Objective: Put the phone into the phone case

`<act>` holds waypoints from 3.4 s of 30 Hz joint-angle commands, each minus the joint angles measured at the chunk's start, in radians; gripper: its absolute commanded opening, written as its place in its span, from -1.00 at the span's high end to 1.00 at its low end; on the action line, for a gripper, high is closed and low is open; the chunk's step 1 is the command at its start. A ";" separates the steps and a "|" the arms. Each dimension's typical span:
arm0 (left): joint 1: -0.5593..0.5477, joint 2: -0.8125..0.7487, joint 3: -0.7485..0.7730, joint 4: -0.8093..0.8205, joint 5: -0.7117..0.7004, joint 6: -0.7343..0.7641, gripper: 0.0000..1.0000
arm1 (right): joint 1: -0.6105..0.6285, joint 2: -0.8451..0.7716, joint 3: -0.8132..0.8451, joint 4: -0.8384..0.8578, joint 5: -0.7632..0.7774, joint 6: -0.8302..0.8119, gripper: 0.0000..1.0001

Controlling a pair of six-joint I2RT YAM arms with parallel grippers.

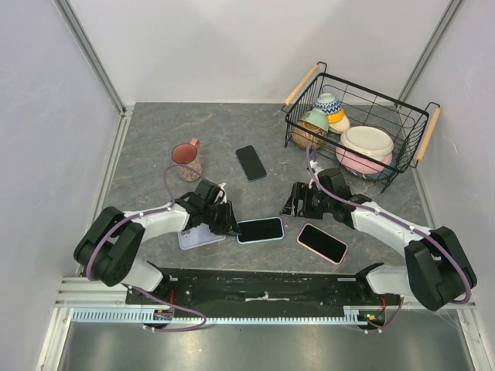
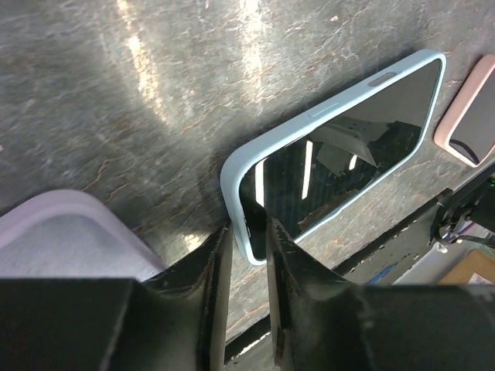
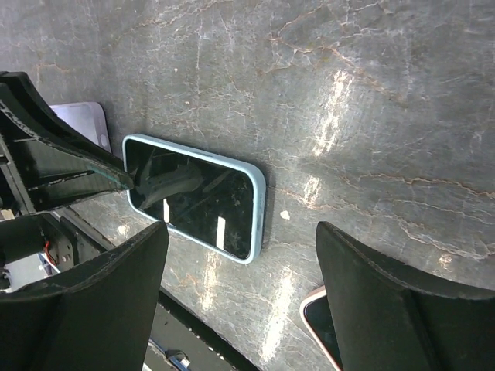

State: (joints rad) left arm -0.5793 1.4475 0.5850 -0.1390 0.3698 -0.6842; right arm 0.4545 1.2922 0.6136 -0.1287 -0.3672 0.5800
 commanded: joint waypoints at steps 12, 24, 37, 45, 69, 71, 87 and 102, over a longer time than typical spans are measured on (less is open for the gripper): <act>-0.094 0.224 0.211 0.236 0.149 -0.083 0.50 | -0.042 -0.083 -0.005 0.005 -0.033 -0.012 -0.68; -0.191 0.407 0.407 0.306 0.179 -0.153 0.54 | -0.074 -0.122 -0.014 -0.034 -0.029 -0.039 -0.69; -0.197 0.230 0.398 0.146 -0.029 -0.022 0.08 | -0.086 -0.148 -0.006 -0.077 -0.022 -0.063 -0.70; -0.197 -0.070 0.280 -0.062 -0.435 0.075 -0.09 | -0.086 -0.145 0.003 -0.092 -0.030 -0.078 -0.71; -0.197 -0.846 0.099 -0.251 -0.713 0.066 -0.30 | 0.148 0.116 0.144 -0.058 0.027 -0.109 -0.68; -0.197 -0.857 0.111 -0.257 -0.703 0.069 -0.29 | 0.174 0.172 0.190 -0.057 0.040 -0.108 -0.66; -0.198 -0.944 0.105 -0.278 -0.689 0.014 -0.29 | 0.418 0.633 0.632 -0.088 0.053 -0.092 -0.13; -0.197 -0.972 0.101 -0.309 -0.707 0.011 -0.30 | 0.507 0.806 0.785 -0.152 0.126 -0.065 0.31</act>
State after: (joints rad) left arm -0.7757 0.4885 0.6659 -0.4431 -0.3138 -0.6506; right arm 0.9337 2.0636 1.3720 -0.2497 -0.2970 0.5091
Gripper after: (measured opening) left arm 0.645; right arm 0.371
